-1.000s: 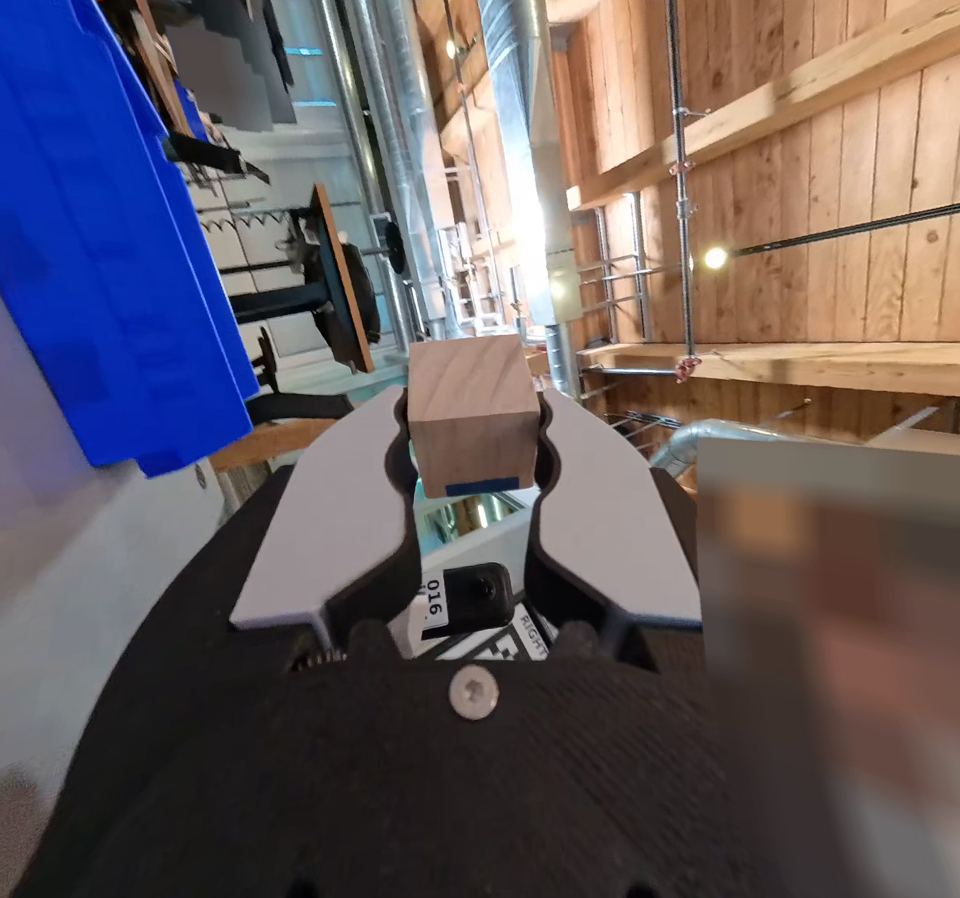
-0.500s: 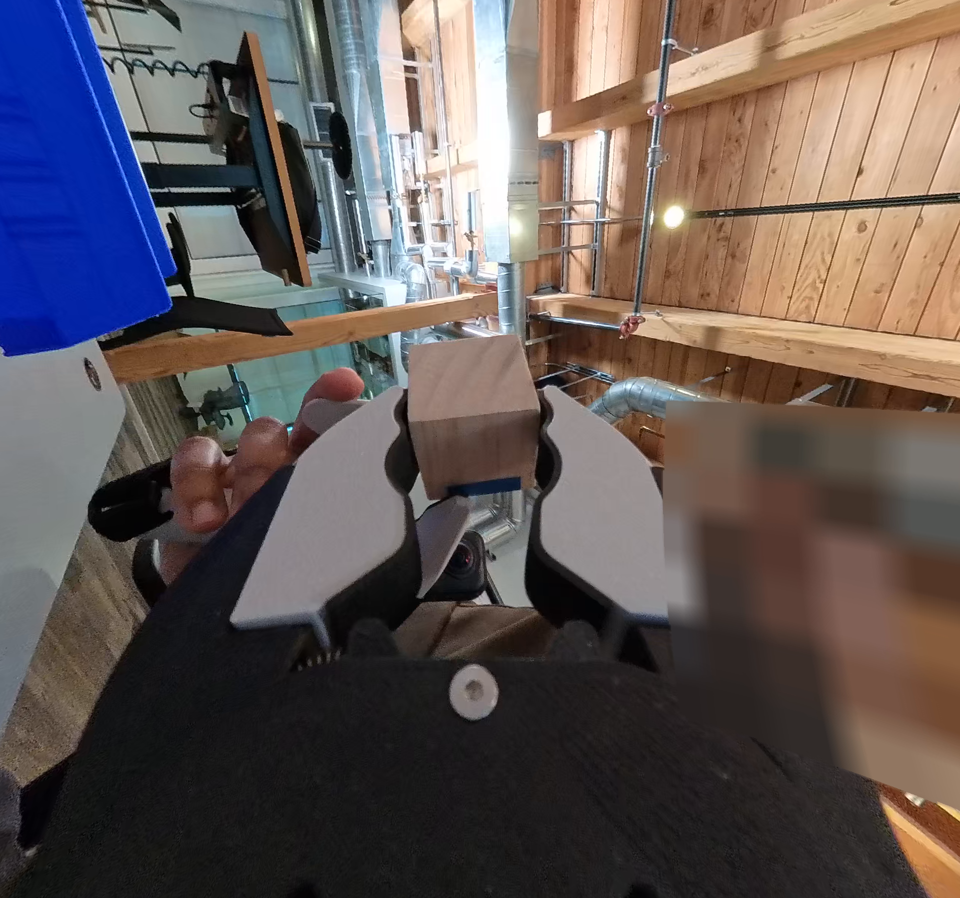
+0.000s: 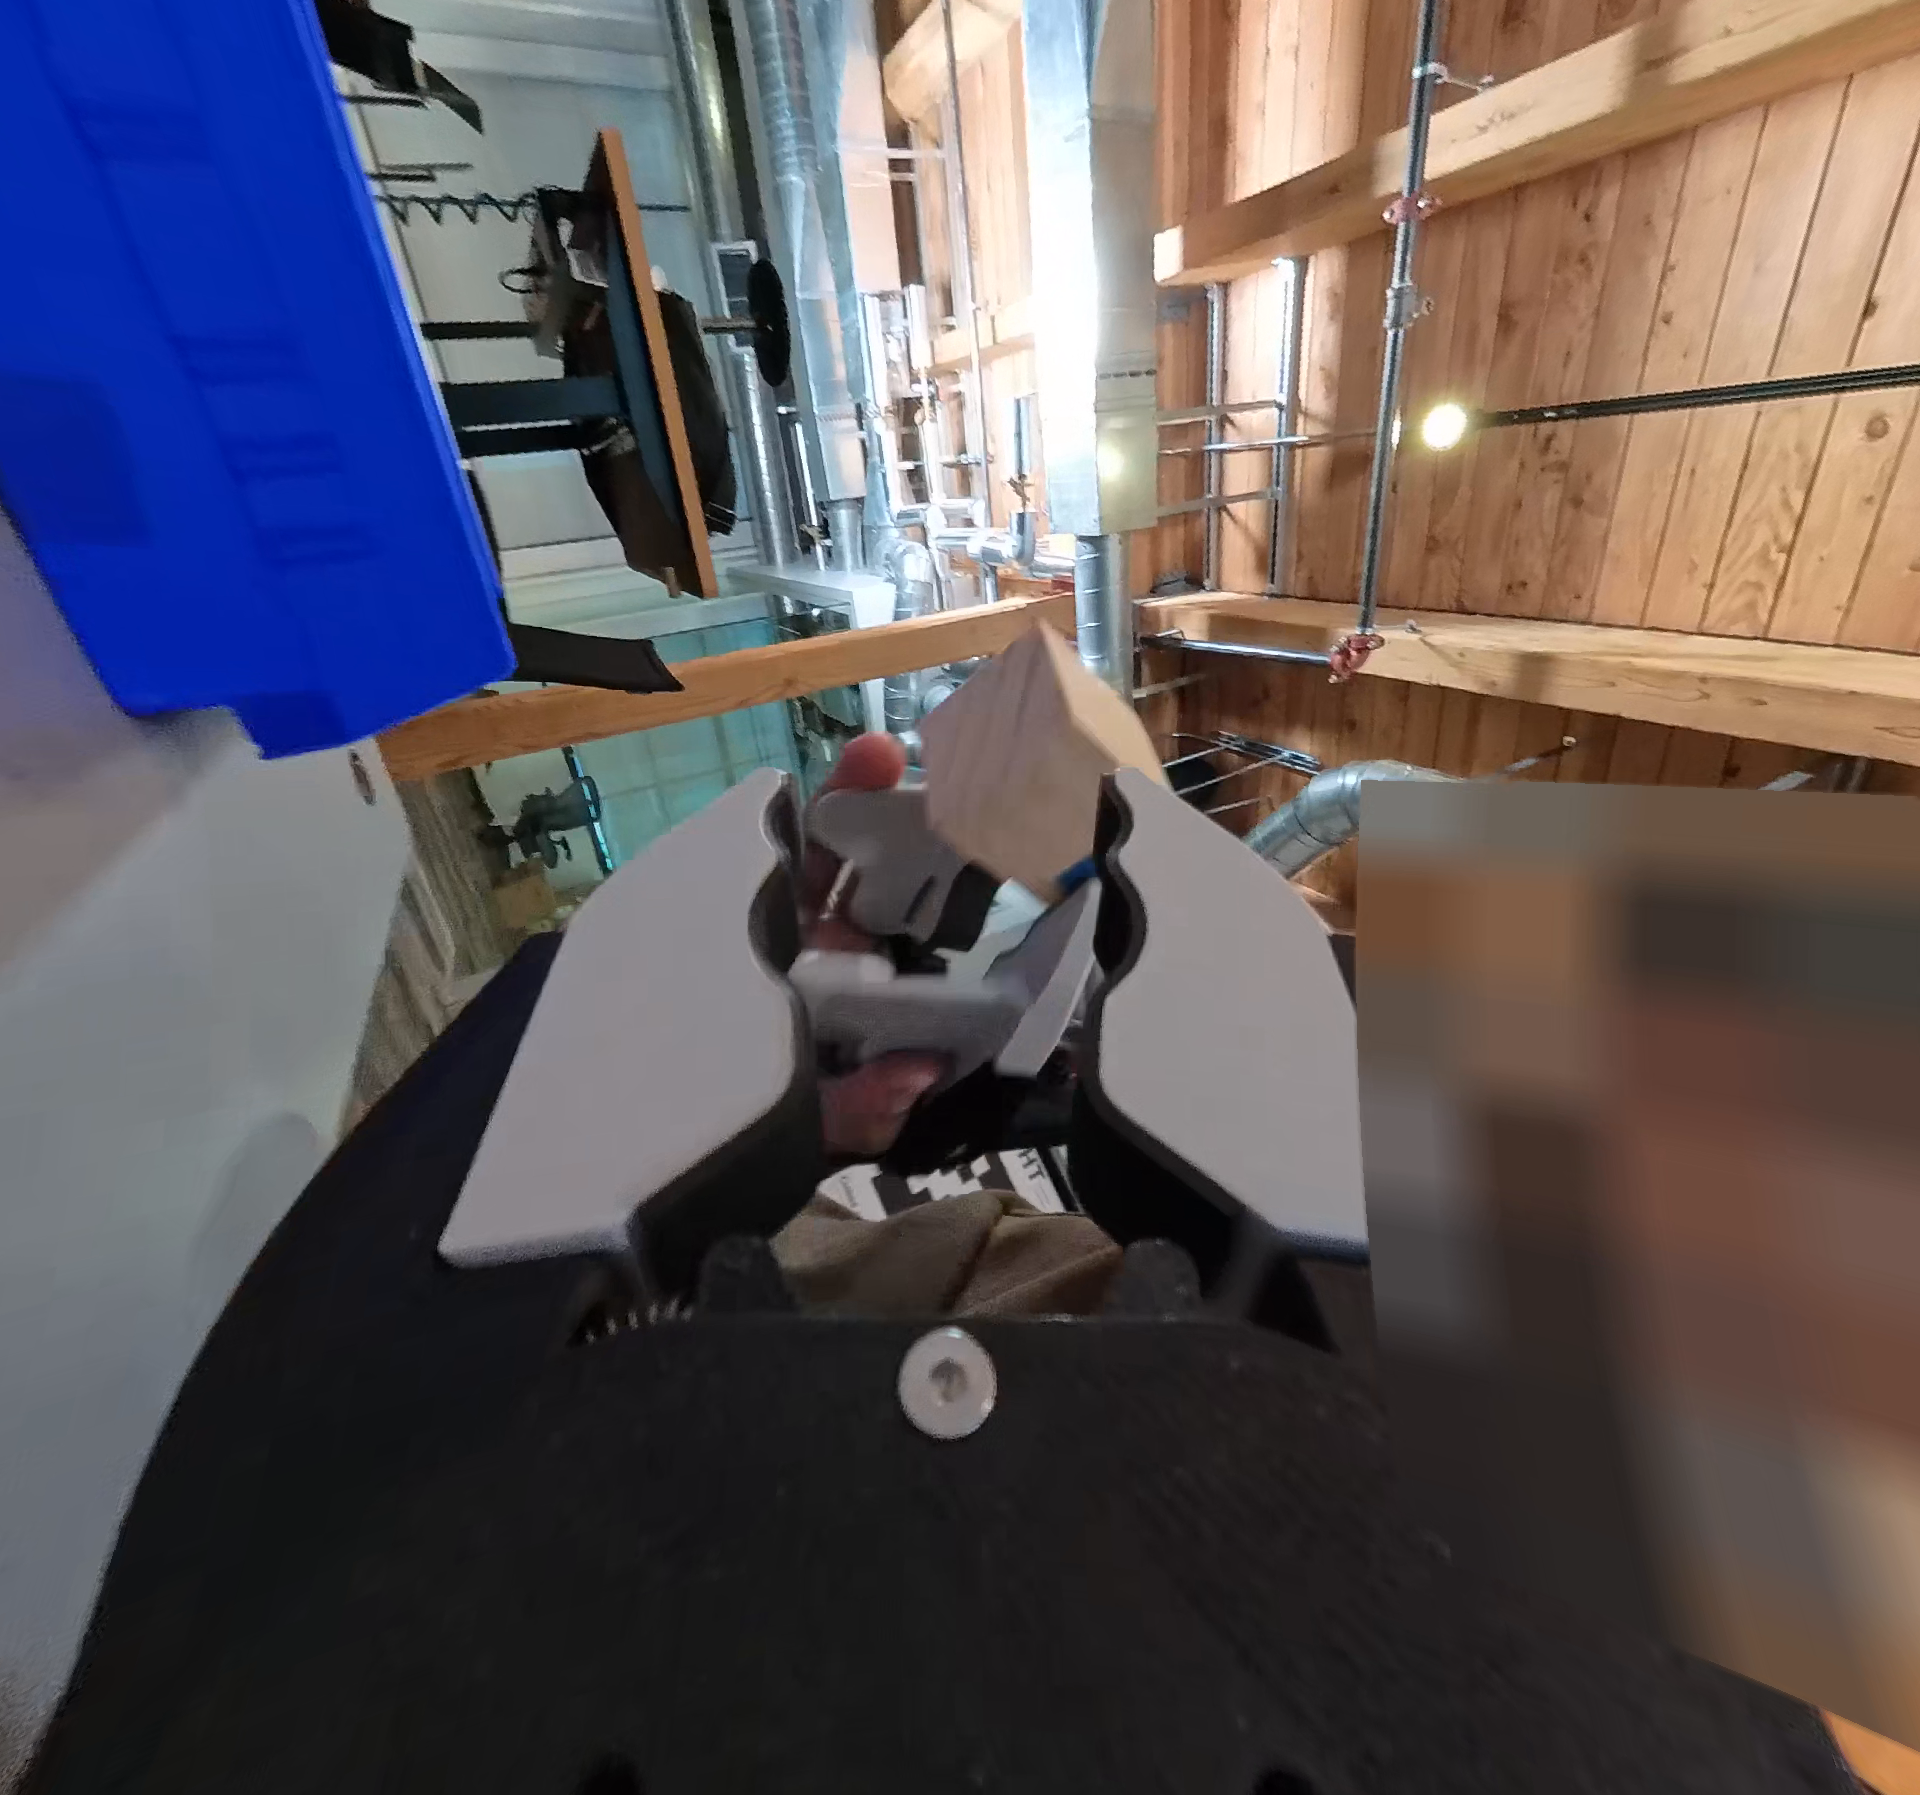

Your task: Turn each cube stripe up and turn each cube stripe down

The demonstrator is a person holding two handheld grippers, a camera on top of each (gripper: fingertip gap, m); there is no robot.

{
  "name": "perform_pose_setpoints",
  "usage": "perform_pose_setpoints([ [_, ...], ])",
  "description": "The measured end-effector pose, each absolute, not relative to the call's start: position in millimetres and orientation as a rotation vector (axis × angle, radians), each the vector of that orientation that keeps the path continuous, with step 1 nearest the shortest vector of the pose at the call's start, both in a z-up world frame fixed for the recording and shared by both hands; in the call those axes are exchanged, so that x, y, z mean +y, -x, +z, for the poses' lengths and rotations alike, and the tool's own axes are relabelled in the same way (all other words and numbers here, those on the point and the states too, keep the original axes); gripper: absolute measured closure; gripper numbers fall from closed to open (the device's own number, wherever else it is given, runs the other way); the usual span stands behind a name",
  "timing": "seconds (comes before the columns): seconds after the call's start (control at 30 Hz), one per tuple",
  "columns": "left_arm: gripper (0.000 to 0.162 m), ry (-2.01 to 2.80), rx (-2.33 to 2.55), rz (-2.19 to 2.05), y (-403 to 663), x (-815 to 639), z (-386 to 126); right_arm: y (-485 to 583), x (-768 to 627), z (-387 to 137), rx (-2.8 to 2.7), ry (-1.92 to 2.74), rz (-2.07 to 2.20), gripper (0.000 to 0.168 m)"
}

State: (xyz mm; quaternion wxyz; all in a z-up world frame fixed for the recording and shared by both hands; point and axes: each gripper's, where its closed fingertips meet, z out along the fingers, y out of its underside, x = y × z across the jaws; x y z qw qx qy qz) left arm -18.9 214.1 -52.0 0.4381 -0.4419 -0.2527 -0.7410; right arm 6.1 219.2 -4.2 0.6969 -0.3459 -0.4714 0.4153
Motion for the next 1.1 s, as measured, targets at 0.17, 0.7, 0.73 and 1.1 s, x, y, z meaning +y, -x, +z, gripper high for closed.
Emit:
perform_pose_setpoints([
  [0.17, 0.109, 1.099, -0.683, -1.870, 28, 219, -80, -25, 300, 32, -0.903, 0.832, 0.653, 0.127],
  [0.7, 0.114, 1.107, -0.689, -1.886, 30, 219, -91, -33, 548, -153, -0.940, 2.025, 0.584, 0.126],
  [0.73, 0.114, 1.104, -0.697, -1.884, 32, 219, -92, -35, 549, -160, -0.929, 2.076, 0.606, 0.126],
  [1.1, 0.116, 1.071, -0.744, -1.874, 47, 216, -99, -47, 564, -189, -0.896, 2.228, 0.553, 0.126],
])
